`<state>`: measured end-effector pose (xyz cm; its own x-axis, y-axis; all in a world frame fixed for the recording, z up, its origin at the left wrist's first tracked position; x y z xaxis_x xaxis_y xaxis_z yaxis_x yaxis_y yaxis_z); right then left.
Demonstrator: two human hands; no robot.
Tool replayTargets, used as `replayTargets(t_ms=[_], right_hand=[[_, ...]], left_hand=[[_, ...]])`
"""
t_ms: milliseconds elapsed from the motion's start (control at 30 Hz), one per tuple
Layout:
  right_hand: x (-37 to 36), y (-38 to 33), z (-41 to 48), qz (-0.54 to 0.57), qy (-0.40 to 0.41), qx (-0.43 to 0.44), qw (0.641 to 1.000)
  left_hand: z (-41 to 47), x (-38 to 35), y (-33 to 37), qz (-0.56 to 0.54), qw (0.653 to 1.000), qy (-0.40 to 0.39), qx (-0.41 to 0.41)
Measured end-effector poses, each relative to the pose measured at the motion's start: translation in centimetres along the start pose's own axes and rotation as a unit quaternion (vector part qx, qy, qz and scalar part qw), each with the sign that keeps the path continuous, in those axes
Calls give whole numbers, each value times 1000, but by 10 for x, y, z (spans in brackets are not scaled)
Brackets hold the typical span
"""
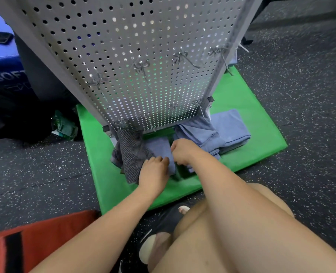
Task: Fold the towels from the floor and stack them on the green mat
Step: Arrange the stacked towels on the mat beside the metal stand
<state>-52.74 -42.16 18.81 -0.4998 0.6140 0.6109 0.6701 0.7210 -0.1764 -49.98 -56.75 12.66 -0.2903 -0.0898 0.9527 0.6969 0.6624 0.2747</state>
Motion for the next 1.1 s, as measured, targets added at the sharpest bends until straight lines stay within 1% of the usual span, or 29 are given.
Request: replayTargets(t_ms=[100, 200, 300, 367, 400, 467, 500, 567, 600, 633, 700, 767, 833, 867, 933, 1033, 1100], right_hand=[[-7, 12, 6, 30, -11, -20, 999], [-7, 21, 10, 44, -22, -33, 998], [-7, 23, 11, 8, -35, -41, 999], [-6, 23, 10, -13, -40, -41, 998], [-6, 23, 10, -11, -40, -40, 998], [-1, 21, 2, -2, -41, -42, 998], [2, 19, -4, 6, -47, -44, 998], [6, 17, -11, 34, -68, -31, 997], [9, 14, -17, 52, -80, -14, 995], [14, 10, -26, 70, -80, 6, 994], [25, 4, -42, 128, -60, 48, 989], [32, 3, -56, 190, -40, 68, 979], [35, 12, -69, 216, -22, 81, 973], [37, 18, -76, 223, -11, 91, 971], [39, 32, -93, 246, 6, 108, 963], [32, 55, -113, 286, 13, 123, 950], [27, 70, -124, 272, 40, 113, 955]], left_hand=[[8, -23, -11, 53, 997, -62, 11], [14, -31, -21, 53, 995, -89, 13], [24, -23, -27, 9, 996, -84, 23], [29, -13, -34, -69, 995, -50, 59], [29, -9, -39, -124, 988, -17, 88], [28, 2, -48, -224, 962, 62, 141], [27, 10, -49, -256, 950, 95, 152], [27, 27, -49, -302, 929, 135, 167], [26, 37, -46, -338, 911, 153, 181], [26, 45, -44, -387, 885, 173, 193], [26, 60, -37, -473, 832, 205, 205], [25, 75, -27, -528, 794, 229, 197], [25, 88, -16, -580, 756, 240, 186], [25, 92, -11, -600, 743, 237, 179], [21, 100, 1, -624, 729, 228, 162], [14, 111, 17, -642, 724, 210, 137], [7, 119, 30, -655, 723, 185, 118]])
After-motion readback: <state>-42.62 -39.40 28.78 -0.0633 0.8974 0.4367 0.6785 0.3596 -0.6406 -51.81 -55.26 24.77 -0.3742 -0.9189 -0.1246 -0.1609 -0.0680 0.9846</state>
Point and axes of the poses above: each hand's wrist, its own z-axis towards the middle knuckle, its own x-axis out of the back of the hand, y = z × x, the point moved 3 cm from there along z, towards the middle knuckle, and after that the axes turned 14 degrees about -x, right-handed, at the moved point
